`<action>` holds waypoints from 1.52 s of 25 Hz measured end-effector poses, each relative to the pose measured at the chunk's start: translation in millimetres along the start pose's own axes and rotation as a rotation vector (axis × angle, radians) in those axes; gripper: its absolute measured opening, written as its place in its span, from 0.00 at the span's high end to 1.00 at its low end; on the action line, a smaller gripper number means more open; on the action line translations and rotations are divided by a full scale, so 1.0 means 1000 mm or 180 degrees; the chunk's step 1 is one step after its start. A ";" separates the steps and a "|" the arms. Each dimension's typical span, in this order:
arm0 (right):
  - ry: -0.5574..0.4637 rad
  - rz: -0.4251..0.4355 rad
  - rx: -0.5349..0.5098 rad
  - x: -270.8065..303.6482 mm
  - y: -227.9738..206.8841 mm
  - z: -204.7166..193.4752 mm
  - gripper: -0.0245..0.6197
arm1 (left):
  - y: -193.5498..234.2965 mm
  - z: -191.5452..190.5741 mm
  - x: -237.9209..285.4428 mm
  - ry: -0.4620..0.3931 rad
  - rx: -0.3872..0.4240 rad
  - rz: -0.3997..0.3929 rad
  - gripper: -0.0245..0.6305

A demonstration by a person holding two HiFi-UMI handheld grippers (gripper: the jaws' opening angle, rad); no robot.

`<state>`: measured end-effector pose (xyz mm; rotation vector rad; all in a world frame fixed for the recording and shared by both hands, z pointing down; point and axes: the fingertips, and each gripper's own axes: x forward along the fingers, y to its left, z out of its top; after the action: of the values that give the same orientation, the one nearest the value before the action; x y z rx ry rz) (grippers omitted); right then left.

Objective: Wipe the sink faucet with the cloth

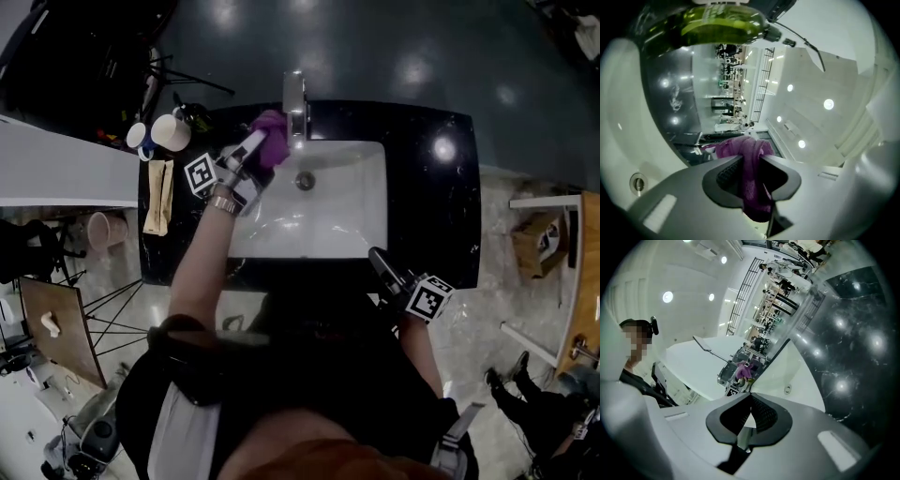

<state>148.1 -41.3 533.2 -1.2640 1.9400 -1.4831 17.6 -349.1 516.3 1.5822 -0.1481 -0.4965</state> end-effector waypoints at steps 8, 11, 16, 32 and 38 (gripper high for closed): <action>0.0028 0.0081 -0.0056 0.019 0.020 -0.019 0.94 | -0.111 0.027 0.043 0.0102 0.0902 -0.0382 0.81; -0.0092 0.0010 -0.0017 0.009 0.017 -0.018 0.94 | -0.092 0.040 0.070 0.0084 0.1025 -0.0043 0.81; -0.0334 -0.0131 0.0089 -0.019 0.002 -0.010 0.94 | 0.007 0.057 0.069 0.0103 0.1104 0.0978 0.82; -0.0231 -0.0083 0.0159 -0.027 -0.017 0.006 0.94 | 0.108 0.062 0.043 0.0482 0.1147 0.2275 0.83; -0.0212 0.0009 0.0065 -0.021 -0.005 0.011 0.94 | 0.059 0.057 0.043 0.0118 0.0763 0.1354 0.83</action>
<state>169.6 -30.6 529.7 -1.2850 1.8788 -1.4371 45.8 -423.3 564.9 1.7309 -0.5194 -0.1187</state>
